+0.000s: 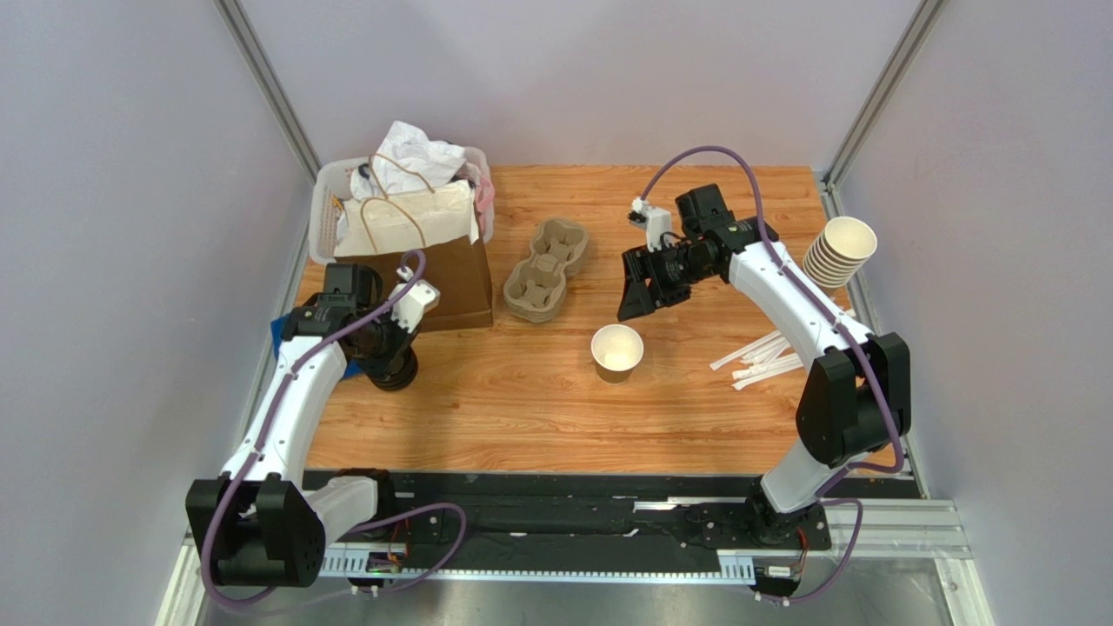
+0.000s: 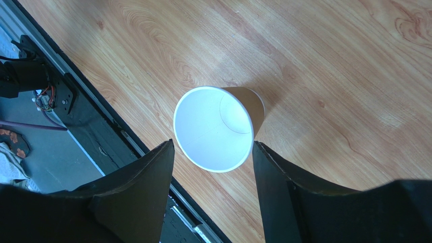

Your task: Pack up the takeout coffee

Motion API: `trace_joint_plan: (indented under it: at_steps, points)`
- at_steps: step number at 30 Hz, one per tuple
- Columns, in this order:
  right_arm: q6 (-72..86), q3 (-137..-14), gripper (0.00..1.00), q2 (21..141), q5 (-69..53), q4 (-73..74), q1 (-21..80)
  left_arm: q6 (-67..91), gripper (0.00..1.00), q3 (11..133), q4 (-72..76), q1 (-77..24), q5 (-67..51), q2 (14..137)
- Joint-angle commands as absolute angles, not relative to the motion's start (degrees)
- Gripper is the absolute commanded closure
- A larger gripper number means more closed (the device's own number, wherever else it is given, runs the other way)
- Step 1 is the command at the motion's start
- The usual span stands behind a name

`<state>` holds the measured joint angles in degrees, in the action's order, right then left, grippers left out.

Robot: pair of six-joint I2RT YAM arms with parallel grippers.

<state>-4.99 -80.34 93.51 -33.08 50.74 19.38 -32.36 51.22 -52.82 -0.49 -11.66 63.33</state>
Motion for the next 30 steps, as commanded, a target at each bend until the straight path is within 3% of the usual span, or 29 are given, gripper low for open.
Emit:
trace_joint_plan:
  at_steps: [1, 19, 30]
  points:
    - [-5.4, -82.6, 0.38, 91.3, -34.0, 51.0, 19.7, -32.4, 0.72, 52.9, -52.0, -0.4, -12.4, 64.0]
    - [-5.2, -82.6, 0.38, 91.4, -33.9, 51.0, 19.6, -32.5, 1.00, 53.2, -51.7, -0.4, -12.7, 63.6]
    - [-5.2, -82.9, 0.38, 91.5, -34.1, 51.0, 19.6, -32.5, 1.00, 56.3, -53.7, -0.4, -12.3, 60.9]
